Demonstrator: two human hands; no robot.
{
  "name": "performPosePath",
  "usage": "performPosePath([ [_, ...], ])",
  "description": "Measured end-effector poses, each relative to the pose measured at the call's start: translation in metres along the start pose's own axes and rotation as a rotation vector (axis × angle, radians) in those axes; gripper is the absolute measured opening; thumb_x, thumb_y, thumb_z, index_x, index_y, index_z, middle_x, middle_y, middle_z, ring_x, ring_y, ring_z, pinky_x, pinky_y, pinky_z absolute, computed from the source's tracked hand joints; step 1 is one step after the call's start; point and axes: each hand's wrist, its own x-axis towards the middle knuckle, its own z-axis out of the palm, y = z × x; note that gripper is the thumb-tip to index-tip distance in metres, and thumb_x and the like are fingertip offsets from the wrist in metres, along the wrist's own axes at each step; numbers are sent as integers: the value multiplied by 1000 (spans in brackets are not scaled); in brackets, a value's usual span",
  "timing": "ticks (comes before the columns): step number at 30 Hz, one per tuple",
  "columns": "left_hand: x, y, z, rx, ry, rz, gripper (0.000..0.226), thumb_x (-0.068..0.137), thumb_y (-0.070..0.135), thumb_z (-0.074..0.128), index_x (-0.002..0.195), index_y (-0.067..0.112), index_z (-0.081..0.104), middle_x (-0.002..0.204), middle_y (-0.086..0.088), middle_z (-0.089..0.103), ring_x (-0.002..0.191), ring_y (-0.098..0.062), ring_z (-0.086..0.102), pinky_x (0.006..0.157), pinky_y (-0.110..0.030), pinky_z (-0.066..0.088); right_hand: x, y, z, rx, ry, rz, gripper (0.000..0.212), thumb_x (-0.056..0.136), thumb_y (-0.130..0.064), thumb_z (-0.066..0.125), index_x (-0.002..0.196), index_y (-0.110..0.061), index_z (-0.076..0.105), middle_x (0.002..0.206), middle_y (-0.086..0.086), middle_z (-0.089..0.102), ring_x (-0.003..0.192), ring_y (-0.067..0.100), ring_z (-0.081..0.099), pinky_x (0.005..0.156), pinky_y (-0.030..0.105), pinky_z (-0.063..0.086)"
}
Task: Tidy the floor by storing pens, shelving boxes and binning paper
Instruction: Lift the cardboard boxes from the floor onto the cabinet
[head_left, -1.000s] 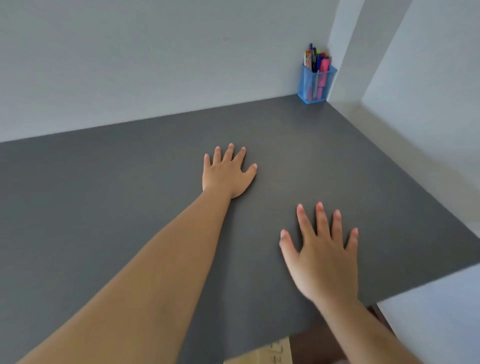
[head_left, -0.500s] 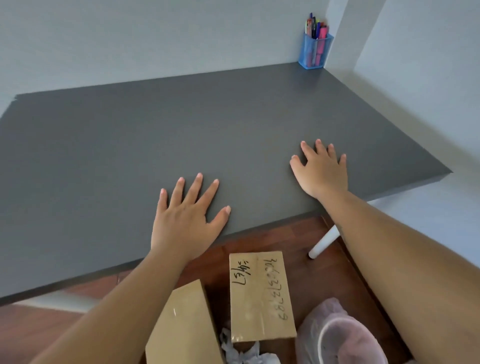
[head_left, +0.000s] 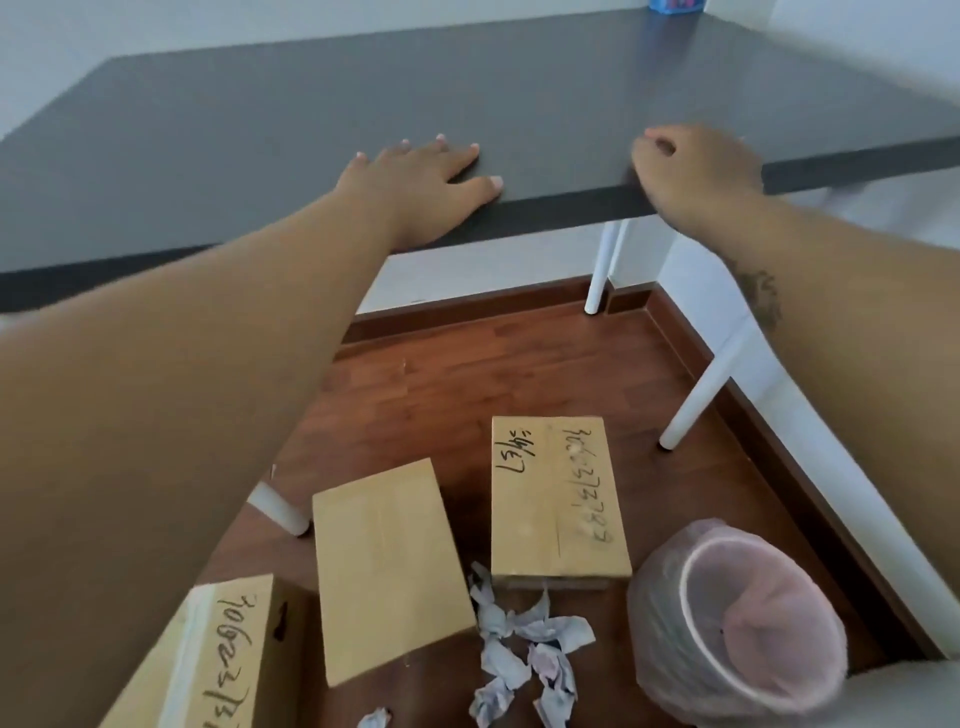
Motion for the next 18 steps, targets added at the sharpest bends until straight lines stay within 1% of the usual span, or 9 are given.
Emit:
performPosePath([
  [1,-14,-1,4,5,52,18,72,90,73,16,152,37,23,162,2,23,147,-30,24,115,-59,20,-16,3,3,14,45,-49,53,90,-45,27,109,-12,64,121,14,63,112,37,53,102,46,38],
  [2,-32,-2,9,23,122,34,72,91,72,15,151,35,26,160,0,29,144,-32,29,113,-59,24,-33,6,6,36,75,-86,57,88,-50,25,111,-14,63,124,14,60,117,37,51,102,47,38],
  [3,-57,-3,17,46,201,50,71,92,71,14,151,33,27,159,-1,31,144,-32,30,113,-58,25,-55,8,10,68,78,-107,59,88,-53,25,122,-19,59,133,14,54,127,37,45,106,49,35],
  [5,-107,-7,38,40,293,66,68,93,68,18,152,34,23,162,-1,21,149,-30,19,118,-56,17,-98,12,19,95,28,-101,62,91,-53,30,145,-24,41,152,11,36,142,35,28,114,48,25],
  [6,-136,-10,53,9,297,63,66,94,66,22,153,36,22,164,0,16,150,-28,14,119,-54,14,-125,14,23,94,3,-102,65,91,-53,31,149,-23,35,154,10,34,143,34,27,115,47,25],
  [8,-193,-17,86,-91,235,25,64,95,63,29,153,36,22,164,0,14,150,-28,14,119,-53,15,-182,19,35,119,-86,-80,68,89,-56,31,149,-25,32,153,9,36,141,33,29,114,49,27],
  [11,-269,-32,140,-244,112,-108,68,93,64,36,153,35,22,164,0,16,149,-34,14,117,-55,19,-262,25,54,135,-250,-57,68,86,-66,28,145,-34,33,149,6,41,139,35,34,111,55,31],
  [14,-333,-57,189,-342,15,-255,71,91,62,43,154,35,21,163,1,18,148,-35,16,117,-55,21,-331,23,71,102,-396,-7,64,93,-59,36,151,-38,20,159,2,26,146,34,20,114,55,22],
  [18,-419,-95,240,-444,-68,-437,77,87,63,43,153,30,23,161,-1,27,147,-32,20,115,-52,27,-404,10,106,117,-581,-31,68,94,-52,43,153,-32,18,159,3,25,145,34,21,115,50,23],
])
